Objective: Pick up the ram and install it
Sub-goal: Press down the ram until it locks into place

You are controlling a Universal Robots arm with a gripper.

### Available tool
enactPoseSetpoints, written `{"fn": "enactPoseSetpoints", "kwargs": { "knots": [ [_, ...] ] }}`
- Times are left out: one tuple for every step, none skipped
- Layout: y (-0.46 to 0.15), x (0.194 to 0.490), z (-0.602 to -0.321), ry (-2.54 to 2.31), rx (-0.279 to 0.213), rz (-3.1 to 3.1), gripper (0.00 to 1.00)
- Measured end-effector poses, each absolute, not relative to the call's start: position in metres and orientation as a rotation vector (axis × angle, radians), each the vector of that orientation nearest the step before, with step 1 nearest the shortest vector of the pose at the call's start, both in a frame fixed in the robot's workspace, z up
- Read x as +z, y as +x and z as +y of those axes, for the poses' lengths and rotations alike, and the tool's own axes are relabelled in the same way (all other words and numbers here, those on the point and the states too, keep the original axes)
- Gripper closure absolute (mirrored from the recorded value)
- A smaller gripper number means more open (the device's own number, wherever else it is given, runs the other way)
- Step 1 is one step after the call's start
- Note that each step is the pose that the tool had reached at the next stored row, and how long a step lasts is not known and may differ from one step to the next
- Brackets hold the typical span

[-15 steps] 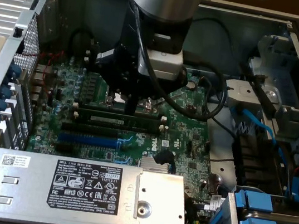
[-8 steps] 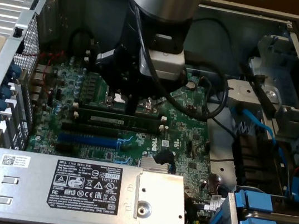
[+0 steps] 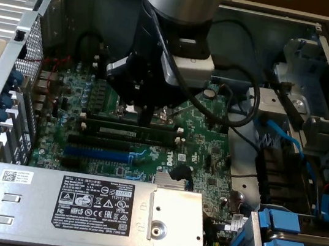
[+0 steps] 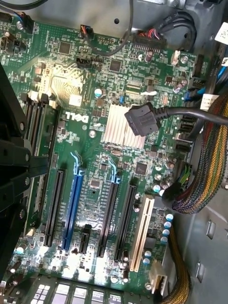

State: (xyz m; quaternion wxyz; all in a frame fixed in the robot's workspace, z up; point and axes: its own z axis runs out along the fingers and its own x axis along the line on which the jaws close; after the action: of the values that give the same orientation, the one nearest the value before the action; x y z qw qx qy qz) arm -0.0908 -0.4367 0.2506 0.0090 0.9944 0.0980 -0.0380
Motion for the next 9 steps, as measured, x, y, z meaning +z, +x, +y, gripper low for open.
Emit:
{"fn": "enactPoseSetpoints", "kwargs": {
  "knots": [
    [-0.0908, 0.2506, -0.4367, 3.105, -0.119, 0.320, 0.89],
    [-0.0908, 0.2506, -0.4367, 3.104, -0.119, 0.327, 0.89],
    [-0.0907, 0.2506, -0.4367, 3.103, -0.118, 0.332, 0.89],
    [-0.0908, 0.2506, -0.4367, 3.103, -0.119, 0.334, 0.89],
    [-0.0908, 0.2506, -0.4367, 3.103, -0.119, 0.334, 0.89],
    [-0.0908, 0.2506, -0.4367, 3.103, -0.119, 0.334, 0.89],
    [-0.0908, 0.2506, -0.4367, 3.103, -0.119, 0.334, 0.89],
    [-0.0908, 0.2506, -0.4367, 3.103, -0.119, 0.334, 0.89],
    [-0.0908, 0.2506, -0.4367, 3.103, -0.119, 0.334, 0.89]
  ]
}}
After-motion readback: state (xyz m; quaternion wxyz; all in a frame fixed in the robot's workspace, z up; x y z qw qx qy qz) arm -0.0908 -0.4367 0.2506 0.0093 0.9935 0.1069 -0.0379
